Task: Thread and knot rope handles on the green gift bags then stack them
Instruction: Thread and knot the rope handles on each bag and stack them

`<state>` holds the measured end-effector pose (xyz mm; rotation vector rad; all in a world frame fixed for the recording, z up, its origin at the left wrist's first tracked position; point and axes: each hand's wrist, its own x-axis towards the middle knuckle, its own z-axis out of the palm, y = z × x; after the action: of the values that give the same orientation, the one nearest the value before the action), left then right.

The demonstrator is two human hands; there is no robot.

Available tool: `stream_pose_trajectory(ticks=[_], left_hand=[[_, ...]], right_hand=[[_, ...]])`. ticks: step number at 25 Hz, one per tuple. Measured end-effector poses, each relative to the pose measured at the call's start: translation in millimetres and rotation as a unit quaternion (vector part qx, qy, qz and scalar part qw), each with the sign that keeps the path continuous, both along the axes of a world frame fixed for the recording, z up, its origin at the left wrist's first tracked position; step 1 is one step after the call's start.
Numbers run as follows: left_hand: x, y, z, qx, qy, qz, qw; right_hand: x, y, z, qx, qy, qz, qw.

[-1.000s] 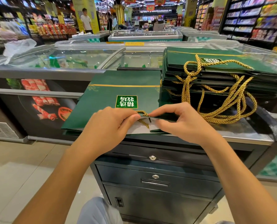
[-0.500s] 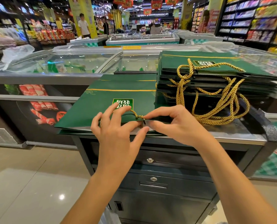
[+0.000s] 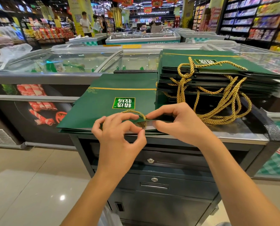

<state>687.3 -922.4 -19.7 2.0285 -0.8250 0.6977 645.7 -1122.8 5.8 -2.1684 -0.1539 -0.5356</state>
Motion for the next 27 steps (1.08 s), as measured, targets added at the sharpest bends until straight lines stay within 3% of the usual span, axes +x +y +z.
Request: stream_pose_trajectory(ticks=[6, 12, 13, 15, 17, 21, 23, 27], left_hand=[[-7, 37, 7, 0.065, 0.064, -0.166, 0.982], [24, 58, 41, -0.025, 0.055, -0.109, 0.992], [41, 64, 48, -0.007, 0.055, -0.065, 0.996], [77, 73, 58, 0.122, 0.080, 0.021, 0.989], [105, 77, 54, 0.233, 0.116, 0.024, 0.965], [121, 72, 38, 0.271, 0.105, -0.015, 0.957], [121, 67, 37, 0.284, 0.112, 0.016, 0.952], [120, 57, 34, 0.304, 0.106, 0.060, 0.945]], right_hand=[[0, 3, 0, 0.003, 0.011, -0.019, 1.000], [1, 4, 2, 0.016, 0.040, -0.004, 0.999], [0, 6, 3, 0.017, 0.041, 0.007, 0.999], [0, 9, 4, 0.000, 0.035, 0.016, 0.999], [1, 10, 5, -0.020, 0.037, 0.010, 0.999], [4, 12, 12, -0.046, 0.078, 0.009, 0.996], [8, 19, 21, -0.091, 0.102, 0.013, 0.990], [30, 46, 37, -0.284, 0.126, 0.036, 0.950]])
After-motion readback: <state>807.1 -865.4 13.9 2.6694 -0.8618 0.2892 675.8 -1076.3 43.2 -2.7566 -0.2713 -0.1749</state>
